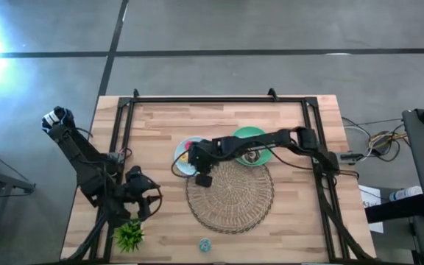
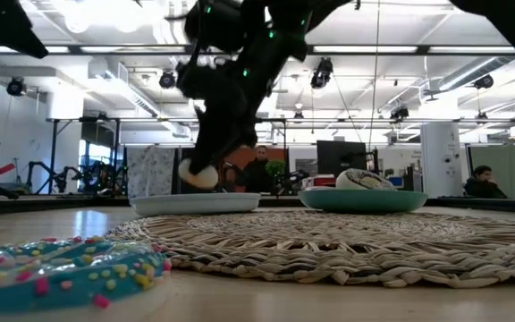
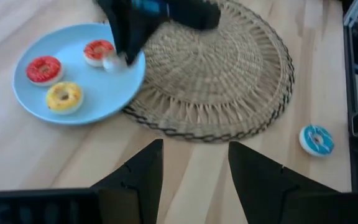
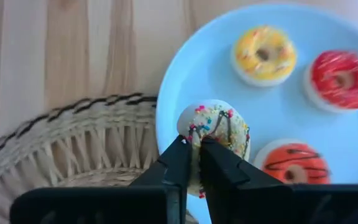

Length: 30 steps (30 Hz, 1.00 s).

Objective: Pick & Place donuts
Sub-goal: Put the small white donut on the blue plate, then put the small blue donut on the blue plate

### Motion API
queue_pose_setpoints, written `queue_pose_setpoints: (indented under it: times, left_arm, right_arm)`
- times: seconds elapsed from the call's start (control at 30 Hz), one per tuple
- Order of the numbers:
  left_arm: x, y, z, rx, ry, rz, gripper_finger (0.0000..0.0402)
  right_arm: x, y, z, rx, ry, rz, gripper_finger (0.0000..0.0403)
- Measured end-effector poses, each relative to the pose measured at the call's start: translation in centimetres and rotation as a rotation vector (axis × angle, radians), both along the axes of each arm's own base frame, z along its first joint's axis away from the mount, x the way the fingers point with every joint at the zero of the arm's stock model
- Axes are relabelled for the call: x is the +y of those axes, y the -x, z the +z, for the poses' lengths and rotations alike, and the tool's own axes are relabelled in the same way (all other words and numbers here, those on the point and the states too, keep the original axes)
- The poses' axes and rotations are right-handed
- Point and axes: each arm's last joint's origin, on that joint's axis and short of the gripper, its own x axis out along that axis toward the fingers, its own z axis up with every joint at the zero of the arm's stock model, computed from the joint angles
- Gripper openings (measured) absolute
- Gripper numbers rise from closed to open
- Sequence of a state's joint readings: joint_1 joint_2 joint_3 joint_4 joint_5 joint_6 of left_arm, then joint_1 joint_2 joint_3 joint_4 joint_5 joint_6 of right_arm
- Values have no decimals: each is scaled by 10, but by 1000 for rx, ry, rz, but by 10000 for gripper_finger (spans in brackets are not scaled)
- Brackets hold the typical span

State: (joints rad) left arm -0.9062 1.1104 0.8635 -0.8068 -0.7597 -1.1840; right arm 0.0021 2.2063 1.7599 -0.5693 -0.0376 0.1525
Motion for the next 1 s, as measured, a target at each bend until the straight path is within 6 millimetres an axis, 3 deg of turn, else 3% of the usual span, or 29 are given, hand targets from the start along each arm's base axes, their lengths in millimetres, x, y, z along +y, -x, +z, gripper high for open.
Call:
queue_pose_setpoints:
  times: [0.13, 0.4, 0.6, 0.83, 1.0]
  left_arm:
    - [1, 0, 1, -15, -14, 13, 155]
    - [1, 0, 0, -13, -12, 19, 155]
    - [3, 2, -1, 7, -32, 25, 155]
    - [4, 3, -2, 17, -34, 28, 155]
    - [2, 1, -4, 29, -81, -10, 155]
  right_arm:
    - [-1, -3, -15, 23, 13, -2, 53]
    - [-4, -4, -15, 22, 165, -11, 137]
    - [2, 2, -16, 79, 136, 60, 184]
    - [40, 14, 19, 31, 146, 158, 198]
    - [92, 30, 35, 28, 148, 276, 198]
